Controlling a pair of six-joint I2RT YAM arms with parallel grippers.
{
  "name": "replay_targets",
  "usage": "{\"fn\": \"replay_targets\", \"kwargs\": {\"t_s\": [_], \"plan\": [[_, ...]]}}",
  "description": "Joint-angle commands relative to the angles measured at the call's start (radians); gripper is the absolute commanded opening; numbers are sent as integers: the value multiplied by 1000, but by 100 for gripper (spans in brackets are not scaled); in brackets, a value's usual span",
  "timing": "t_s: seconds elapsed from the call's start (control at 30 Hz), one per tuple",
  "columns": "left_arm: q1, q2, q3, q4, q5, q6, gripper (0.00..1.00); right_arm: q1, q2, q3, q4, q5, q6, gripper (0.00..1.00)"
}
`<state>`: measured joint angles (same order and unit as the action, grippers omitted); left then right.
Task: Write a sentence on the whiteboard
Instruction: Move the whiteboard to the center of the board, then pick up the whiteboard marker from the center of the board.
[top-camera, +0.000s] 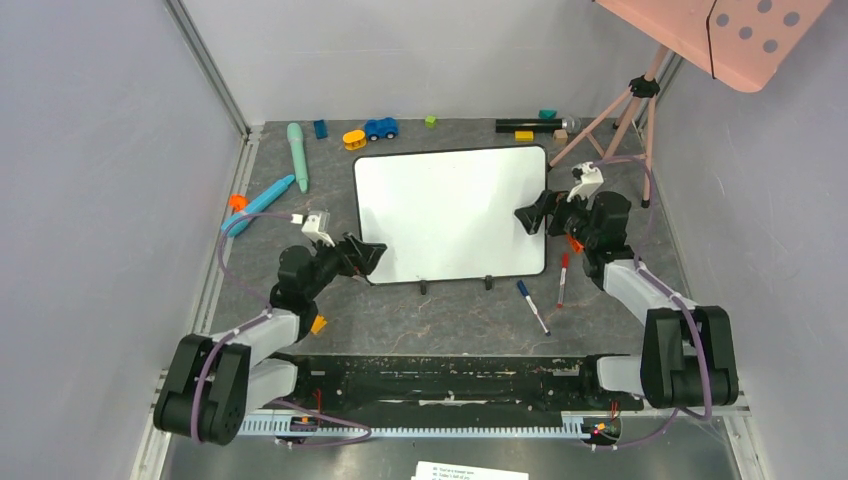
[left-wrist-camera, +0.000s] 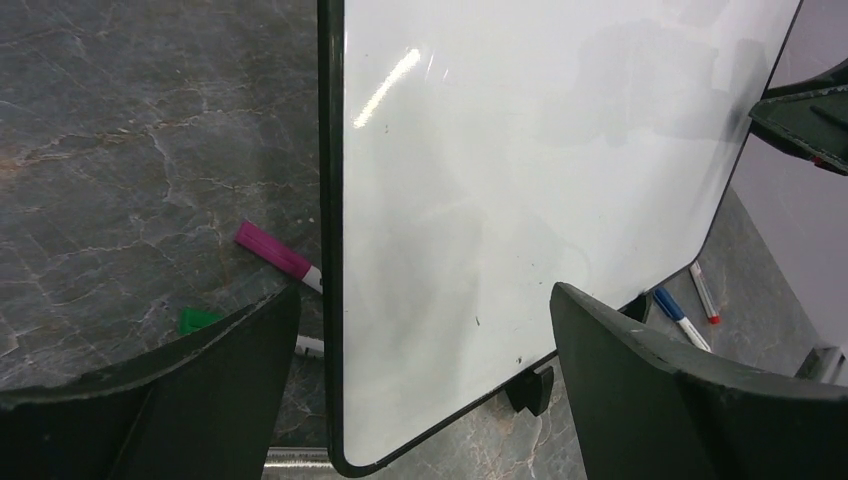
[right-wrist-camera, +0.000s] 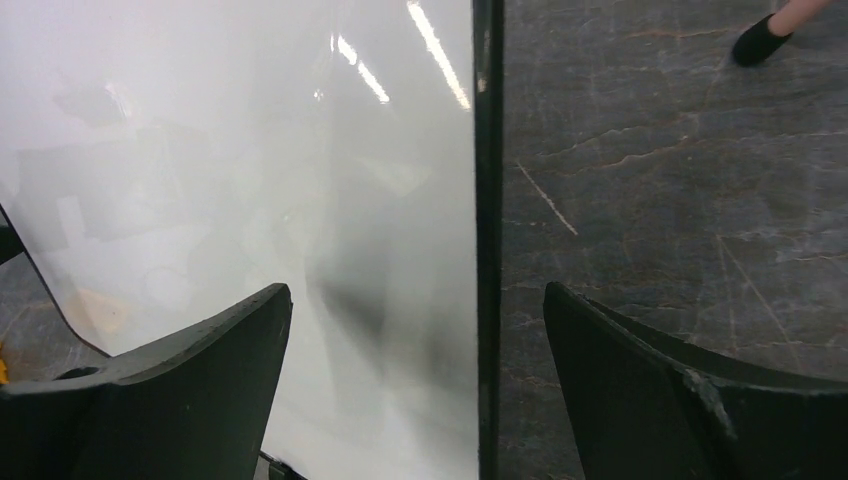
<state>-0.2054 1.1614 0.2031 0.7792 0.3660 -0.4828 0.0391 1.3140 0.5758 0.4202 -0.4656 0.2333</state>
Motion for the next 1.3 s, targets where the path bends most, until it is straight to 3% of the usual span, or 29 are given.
{"fn": "replay_targets", "kwargs": {"t_s": [0.0, 0.17, 0.37, 0.5, 0.57, 0.67, 0.9, 1.03, 1.1, 1.27], "plan": [[-5, -93, -9, -68, -57, 83, 100, -33, -84, 4, -35, -6, -26, 98], [-5, -175, -36, -127, -112, 76, 100, -95, -185, 12, -187, 46, -62, 98], [-5, -303, -27, -350, -300, 13, 100, -97, -371, -33, -409, 204, -146, 98], [-5, -425, -65, -397, -361, -82, 100, -97, -485, -92, -507, 364, -41, 98], [-5, -487, -81, -443, -363, -167, 100, -97, -515, -114, -569, 433, 53, 98], [-5, -574, -145, -384, -332, -205, 100, -96, -557, -164, -640, 497, 114, 98], [-5, -661, -167, -390, -243, -199, 100, -96, -673, -235, -671, 438, 50, 98], [-5, -656, -138, -410, -137, -225, 100, -94, -606, -197, -749, 513, 45, 98], [-5, -650, -121, -415, -94, -258, 100, -90, -555, -190, -755, 491, 53, 92], [-5, -625, -84, -386, 38, -332, 100, -54, -488, -210, -697, 469, 25, 53]]}}
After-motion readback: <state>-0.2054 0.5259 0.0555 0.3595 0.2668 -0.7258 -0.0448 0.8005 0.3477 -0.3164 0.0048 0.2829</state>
